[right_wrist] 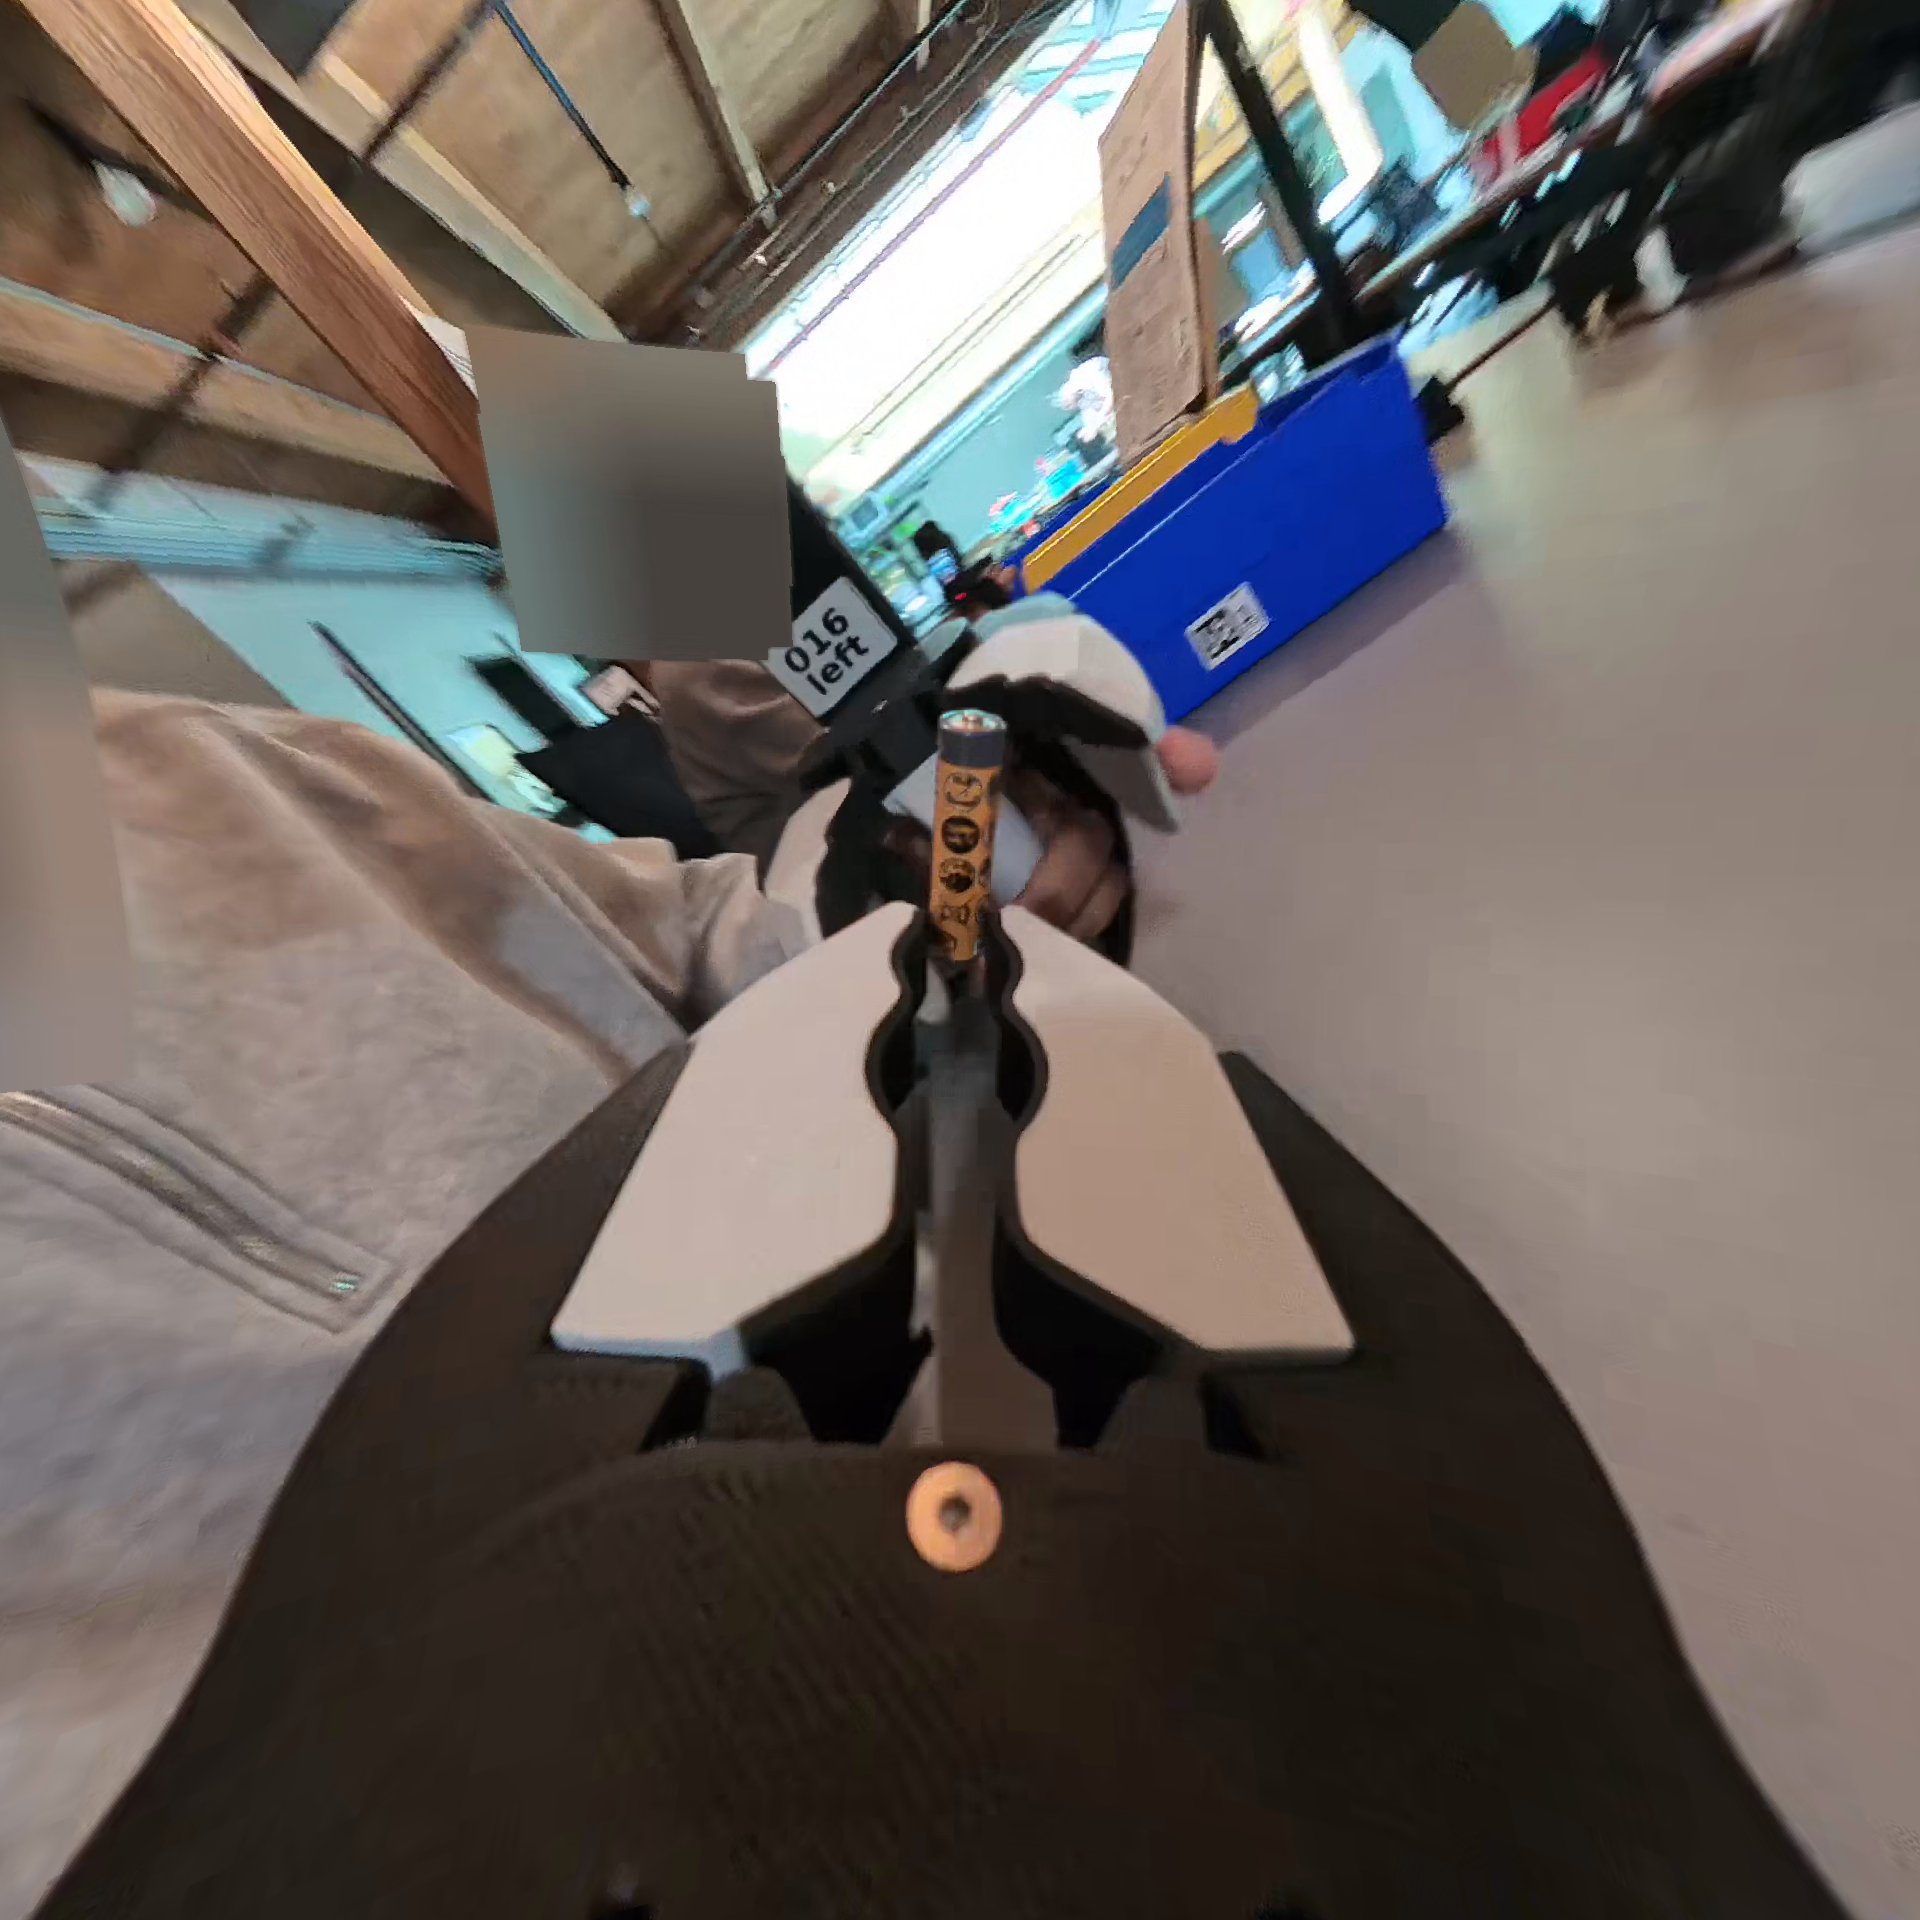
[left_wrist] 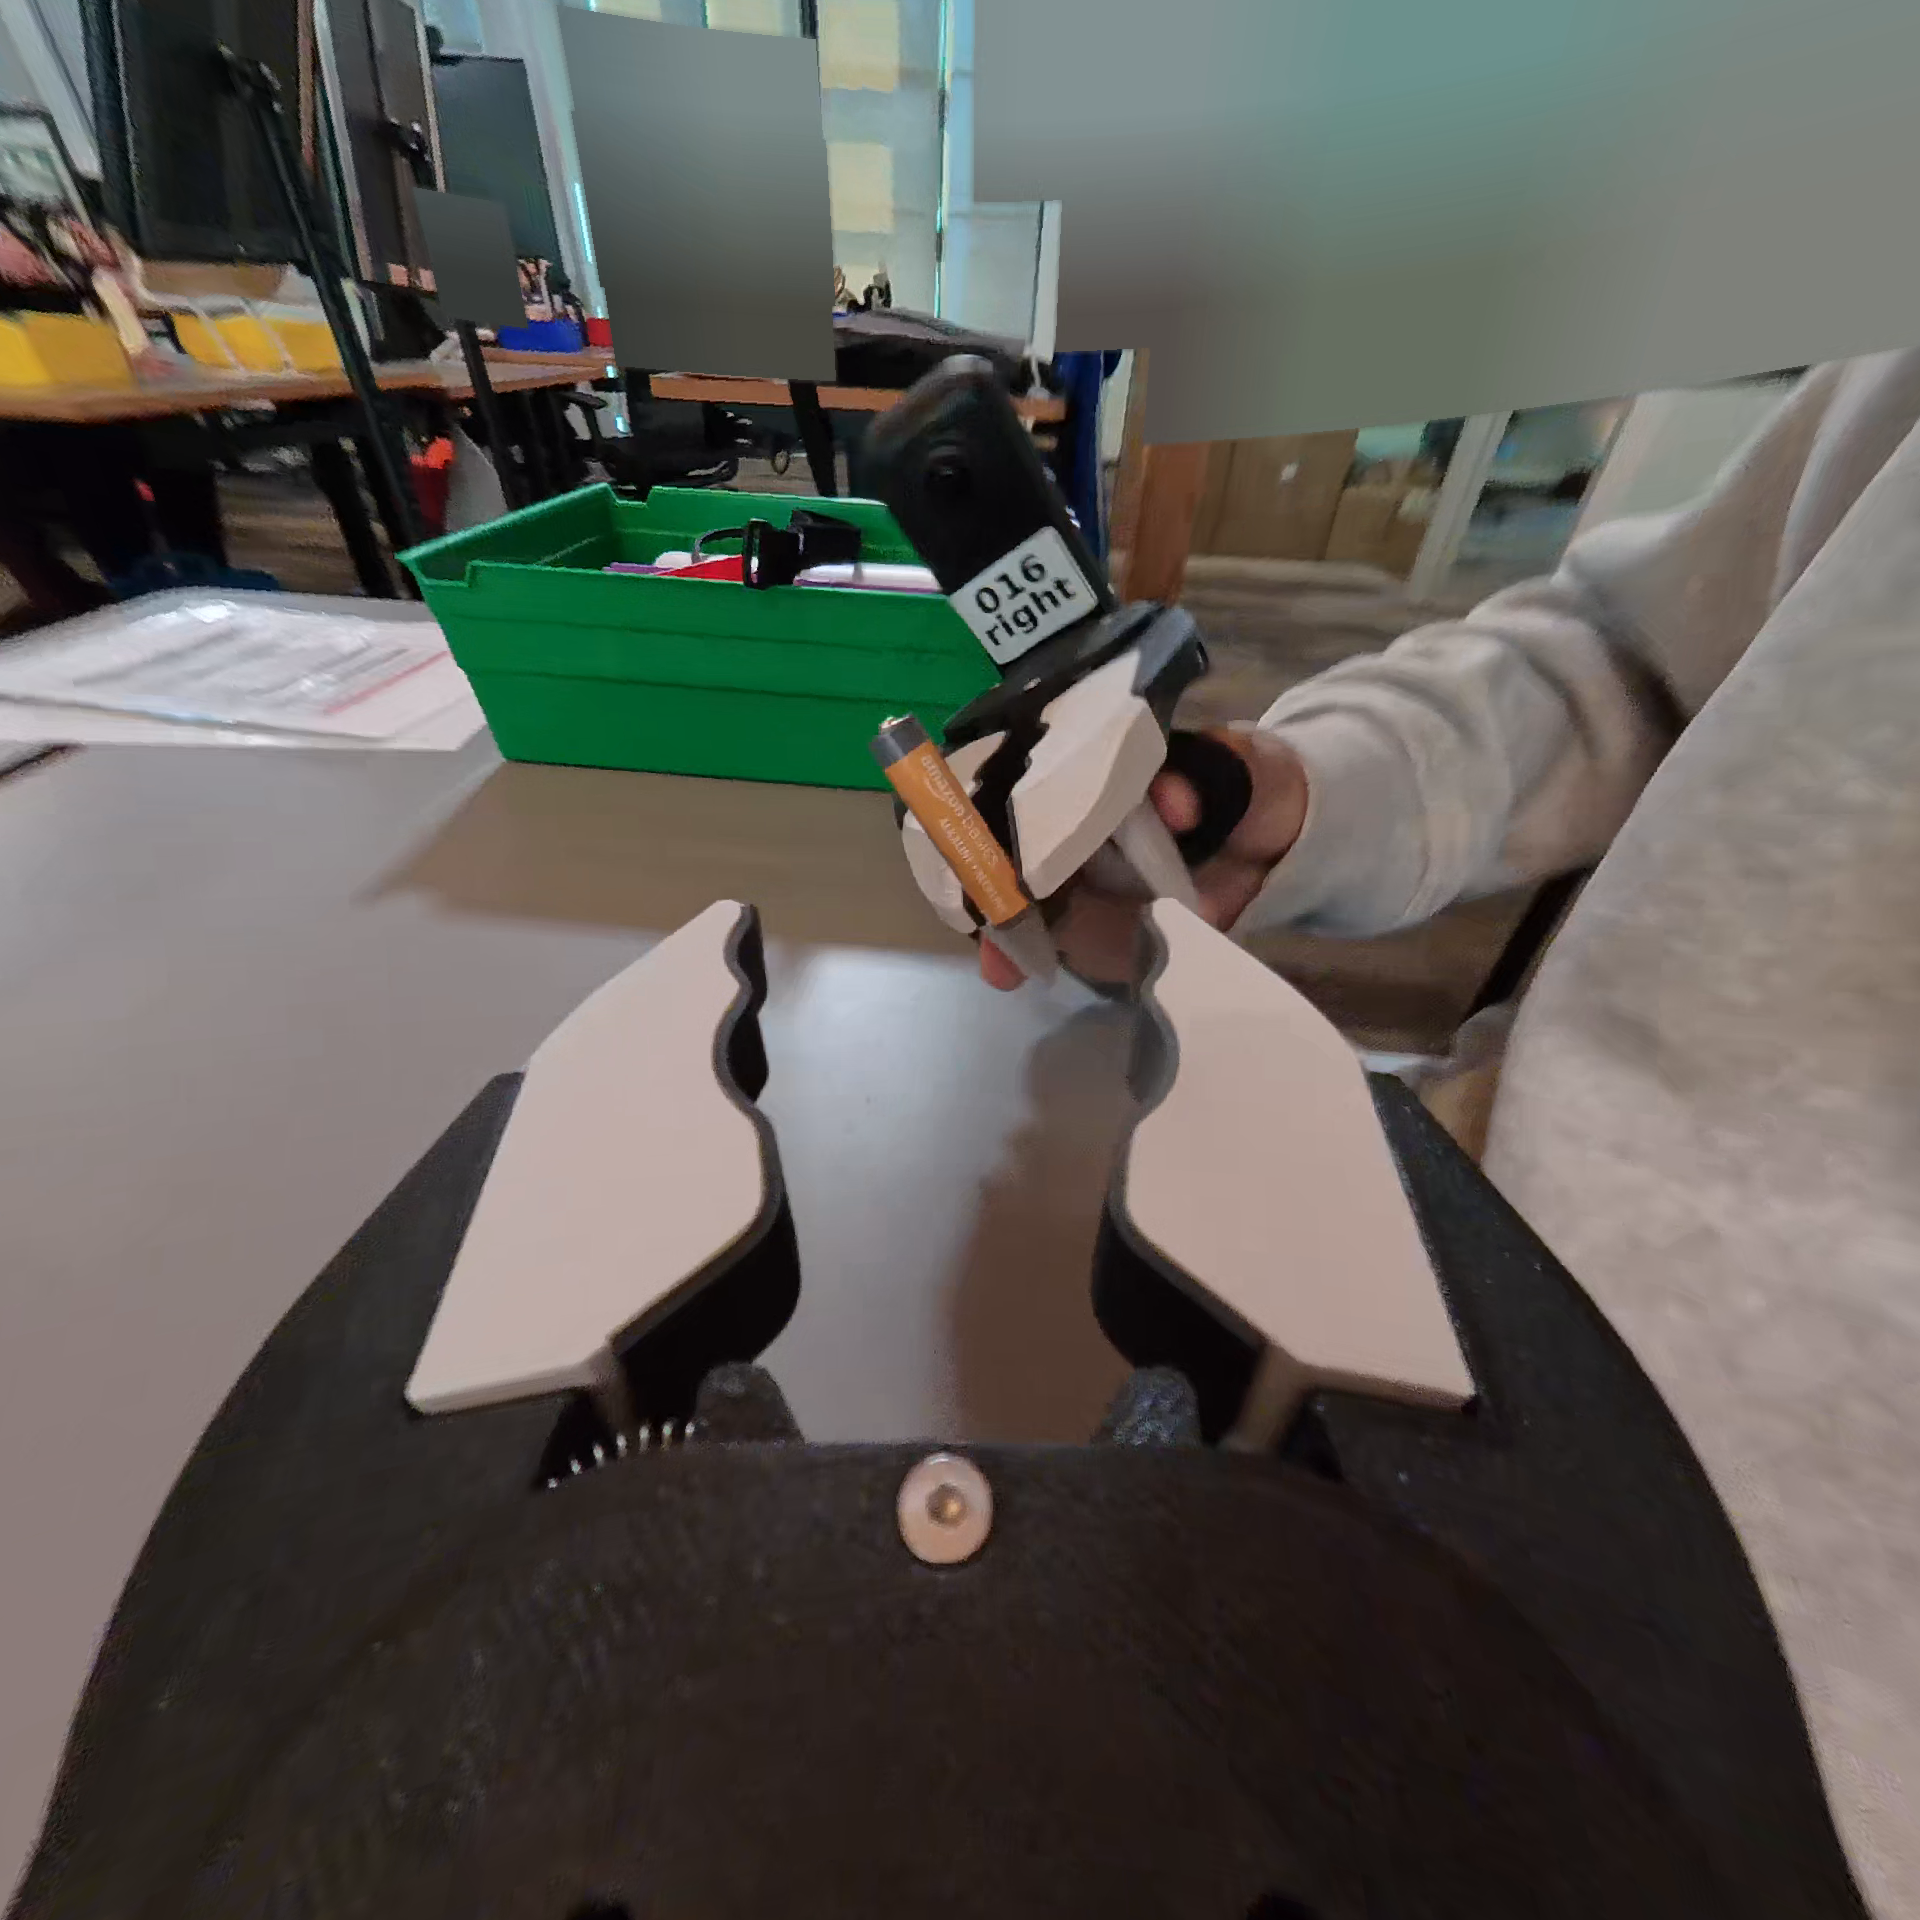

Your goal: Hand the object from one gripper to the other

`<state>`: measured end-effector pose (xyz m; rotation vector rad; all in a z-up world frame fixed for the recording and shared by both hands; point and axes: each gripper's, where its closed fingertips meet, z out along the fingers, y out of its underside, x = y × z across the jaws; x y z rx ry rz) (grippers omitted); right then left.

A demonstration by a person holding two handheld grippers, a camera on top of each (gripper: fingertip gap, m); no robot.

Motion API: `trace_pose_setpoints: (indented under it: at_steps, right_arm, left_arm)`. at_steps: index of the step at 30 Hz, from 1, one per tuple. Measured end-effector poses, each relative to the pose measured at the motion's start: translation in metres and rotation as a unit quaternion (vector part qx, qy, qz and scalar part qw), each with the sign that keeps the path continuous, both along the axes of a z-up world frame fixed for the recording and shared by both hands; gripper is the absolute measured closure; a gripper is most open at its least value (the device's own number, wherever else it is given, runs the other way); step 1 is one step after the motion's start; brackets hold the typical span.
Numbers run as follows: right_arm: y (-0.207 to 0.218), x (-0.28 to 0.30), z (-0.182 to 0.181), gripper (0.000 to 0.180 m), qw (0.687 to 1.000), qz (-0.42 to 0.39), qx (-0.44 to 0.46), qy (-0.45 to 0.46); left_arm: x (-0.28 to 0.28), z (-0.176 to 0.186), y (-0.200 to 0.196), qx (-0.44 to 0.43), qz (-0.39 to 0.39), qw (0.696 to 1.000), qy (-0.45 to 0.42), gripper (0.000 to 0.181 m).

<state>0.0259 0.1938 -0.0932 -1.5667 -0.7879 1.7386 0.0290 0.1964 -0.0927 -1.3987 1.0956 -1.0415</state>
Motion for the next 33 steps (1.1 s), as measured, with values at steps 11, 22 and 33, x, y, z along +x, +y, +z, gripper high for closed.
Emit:
trace_pose_setpoints:
  at_steps: [11,22,33]
  right_arm:
    - [-0.025,-0.005,-0.012,0.169,0.97,0.145,-0.195,-0.006]
    - [-0.036,-0.007,-0.011,0.169,0.962,0.174,-0.209,-0.003]
    - [-0.002,0.008,-0.004,0.138,0.997,0.044,-0.067,-0.002]
  left_arm:
    - [0.005,-0.008,-0.013,0.203,0.007,0.975,0.087,0.112]
    - [0.006,-0.013,-0.022,0.193,-0.026,0.976,0.096,0.134]
    - [0.004,-0.01,-0.008,0.067,-0.015,0.996,0.052,0.134]
